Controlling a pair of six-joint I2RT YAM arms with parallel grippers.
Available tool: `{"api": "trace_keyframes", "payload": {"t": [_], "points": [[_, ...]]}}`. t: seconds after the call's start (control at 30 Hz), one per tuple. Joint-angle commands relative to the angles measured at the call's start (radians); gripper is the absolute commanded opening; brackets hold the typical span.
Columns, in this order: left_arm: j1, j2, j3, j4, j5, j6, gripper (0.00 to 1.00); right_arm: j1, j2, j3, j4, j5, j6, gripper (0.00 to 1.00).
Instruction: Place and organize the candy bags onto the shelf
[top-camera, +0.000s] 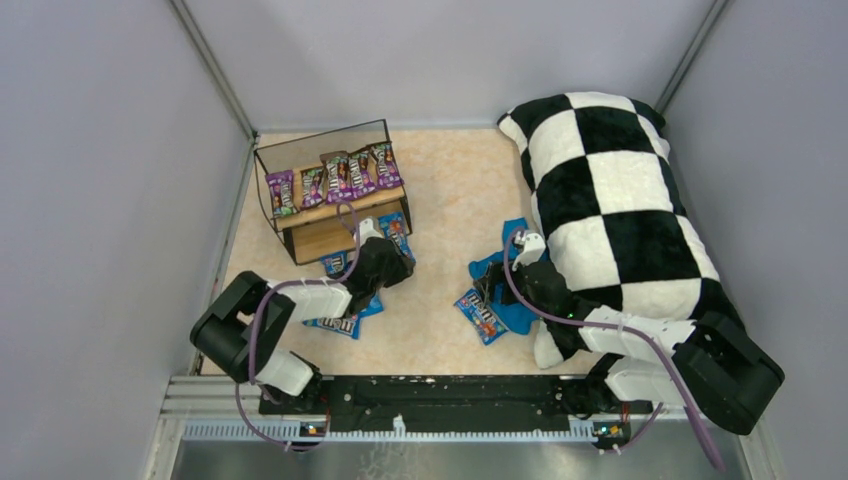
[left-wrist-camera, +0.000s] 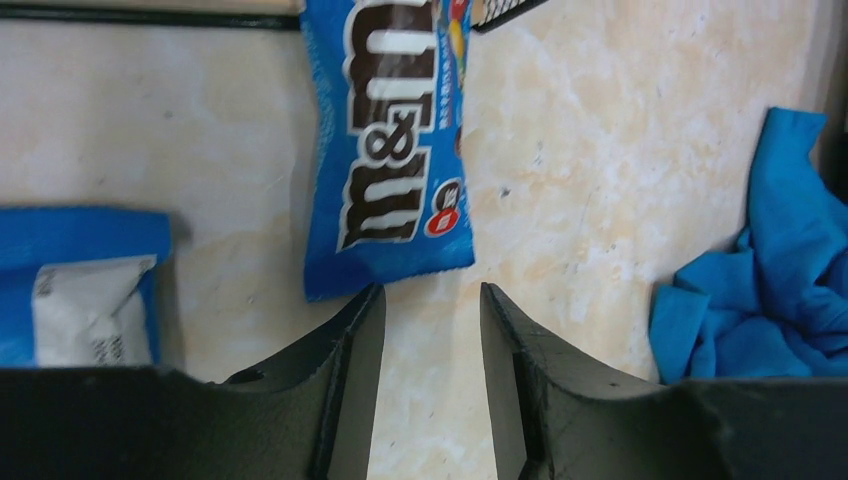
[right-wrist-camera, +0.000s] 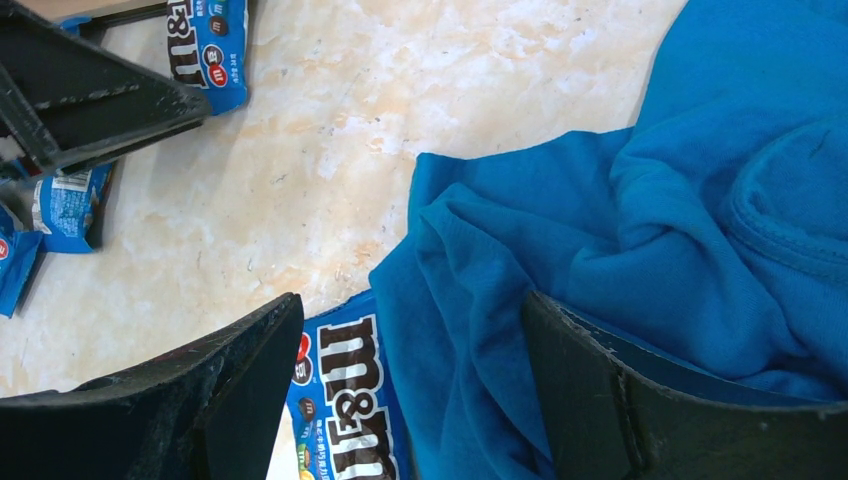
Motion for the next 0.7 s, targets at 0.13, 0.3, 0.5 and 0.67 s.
{"api": "trace_keyframes", "payload": {"t": [0.13,0.3,0.5,0.67], "points": [[0.046,0.156,0.073,0.098,-0.032,-0.014,0.39,-0.006,0.002,0.031,0.025,0.003,-0.001,0.80],[0.056,0.154,0.111,0.087,-0.091,0.024,0.37,-0.007,0.006,0.032,0.026,0.000,0.000,0.80],[0.083,0.138,0.178,0.040,-0.128,0.112,0.37,-0.007,0.005,0.034,0.027,-0.006,0.002,0.80],[0.088,0.097,0.187,-0.004,-0.133,0.147,0.38,-0.006,0.002,0.032,0.026,-0.006,0.001,0.80]]}}
